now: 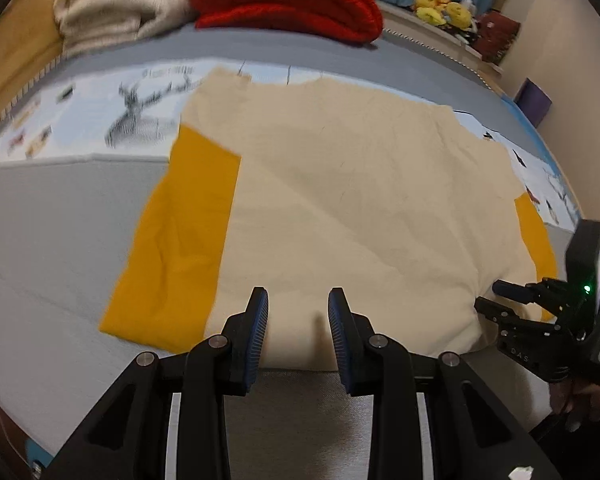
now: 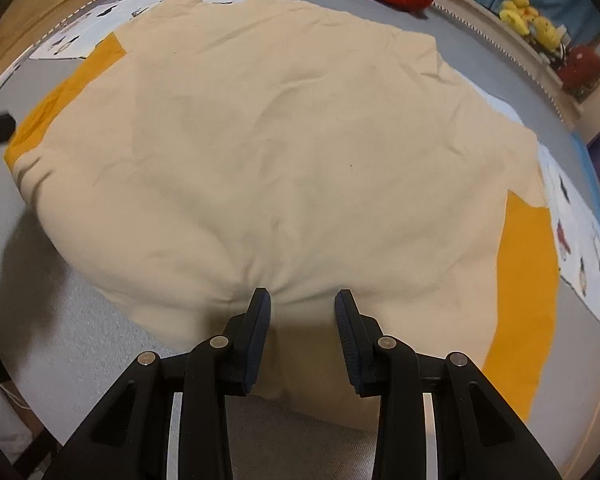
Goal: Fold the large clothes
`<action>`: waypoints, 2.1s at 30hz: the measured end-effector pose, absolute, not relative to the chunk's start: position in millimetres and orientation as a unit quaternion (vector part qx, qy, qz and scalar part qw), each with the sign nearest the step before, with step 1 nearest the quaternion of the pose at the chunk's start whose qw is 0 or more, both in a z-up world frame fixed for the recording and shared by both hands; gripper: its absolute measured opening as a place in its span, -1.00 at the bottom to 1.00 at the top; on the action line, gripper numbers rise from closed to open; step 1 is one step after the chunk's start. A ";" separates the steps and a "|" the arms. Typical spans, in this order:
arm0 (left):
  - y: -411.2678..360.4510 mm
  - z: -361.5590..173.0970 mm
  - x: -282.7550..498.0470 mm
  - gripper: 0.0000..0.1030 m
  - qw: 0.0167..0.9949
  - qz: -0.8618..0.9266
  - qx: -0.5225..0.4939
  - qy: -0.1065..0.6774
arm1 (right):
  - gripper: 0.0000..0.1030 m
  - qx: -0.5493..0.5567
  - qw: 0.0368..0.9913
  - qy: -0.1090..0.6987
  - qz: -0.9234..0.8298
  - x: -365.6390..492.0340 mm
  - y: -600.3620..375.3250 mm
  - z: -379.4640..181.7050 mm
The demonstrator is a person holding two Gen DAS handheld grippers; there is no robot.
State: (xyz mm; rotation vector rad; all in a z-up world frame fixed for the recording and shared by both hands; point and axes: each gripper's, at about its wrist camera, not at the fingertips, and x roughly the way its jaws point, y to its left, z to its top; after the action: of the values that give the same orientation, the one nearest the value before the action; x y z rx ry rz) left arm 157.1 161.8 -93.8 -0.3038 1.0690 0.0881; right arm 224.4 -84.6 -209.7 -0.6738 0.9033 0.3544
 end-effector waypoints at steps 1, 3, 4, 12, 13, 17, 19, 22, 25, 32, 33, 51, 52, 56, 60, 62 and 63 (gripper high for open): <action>165.8 -97.6 158.0 -0.47 0.844 0.042 -0.155 0.512 | -0.29 -0.316 0.831 0.427 0.168 224.7 -85.7 -208.9; 174.0 -105.7 158.8 -0.47 0.833 0.045 -0.180 0.521 | -0.29 -0.318 0.830 0.426 0.169 224.2 -85.9 -209.4; 180.0 -110.6 158.9 -0.47 0.826 0.047 -0.196 0.527 | -0.29 -0.320 0.830 0.424 0.170 222.8 -84.4 -210.2; 197.4 -127.1 150.4 -0.46 0.803 0.068 -0.243 0.540 | -0.28 -0.313 0.851 0.386 0.173 221.2 -86.7 -192.4; 197.6 -128.4 149.9 -0.46 0.800 0.066 -0.246 0.543 | -0.28 -0.317 0.846 0.395 0.168 224.3 -87.5 -197.6; 196.3 -137.4 151.4 -0.44 0.782 0.047 -0.263 0.564 | -0.27 -0.332 0.834 0.412 0.157 230.0 -86.3 -208.1; 196.1 -141.0 150.7 -0.42 0.775 0.047 -0.266 0.572 | -0.27 -0.327 0.834 0.415 0.158 230.9 -87.0 -207.1; 202.5 -145.5 147.7 -0.35 0.760 0.047 -0.297 0.576 | -0.27 -0.324 0.835 0.416 0.160 230.9 -89.2 -205.2; 214.0 -150.8 144.0 -0.27 0.746 0.052 -0.336 0.573 | -0.27 -0.328 0.834 0.414 0.161 229.1 -89.9 -205.9; 232.0 -159.5 129.9 -0.20 0.709 0.081 -0.402 0.574 | -0.27 -0.328 0.832 0.416 0.166 227.3 -91.9 -204.2; 231.3 -160.9 127.9 -0.11 0.706 0.085 -0.402 0.577 | -0.27 -0.327 0.832 0.416 0.166 227.7 -92.8 -204.0; 261.9 -181.1 129.8 -0.07 0.717 0.121 -0.500 0.471 | -0.27 -0.302 0.832 0.431 0.173 239.6 -105.3 -203.7; 263.6 -181.8 131.3 -0.07 0.716 0.121 -0.508 0.463 | -0.27 -0.301 0.833 0.431 0.173 240.0 -106.4 -203.5; 260.7 -186.6 136.1 -0.07 0.714 0.121 -0.521 0.451 | -0.27 -0.298 0.833 0.432 0.174 241.6 -110.4 -201.6; 264.4 -189.1 141.3 -0.10 0.713 0.115 -0.533 0.441 | -0.27 -0.297 0.833 0.433 0.173 243.1 -112.8 -199.9; 264.4 -188.3 142.9 -0.21 0.712 0.111 -0.535 0.441 | -0.27 -0.295 0.834 0.433 0.172 243.7 -113.8 -199.5; 264.5 -187.0 142.5 -0.37 0.712 0.111 -0.534 0.442 | -0.27 -0.294 0.835 0.433 0.171 243.8 -114.1 -199.3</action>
State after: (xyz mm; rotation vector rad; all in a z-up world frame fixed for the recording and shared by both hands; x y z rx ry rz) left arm 142.5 264.5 -187.0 -1.1845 0.9789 0.2455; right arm 243.8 -114.1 -199.3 -0.6233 0.9166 0.3618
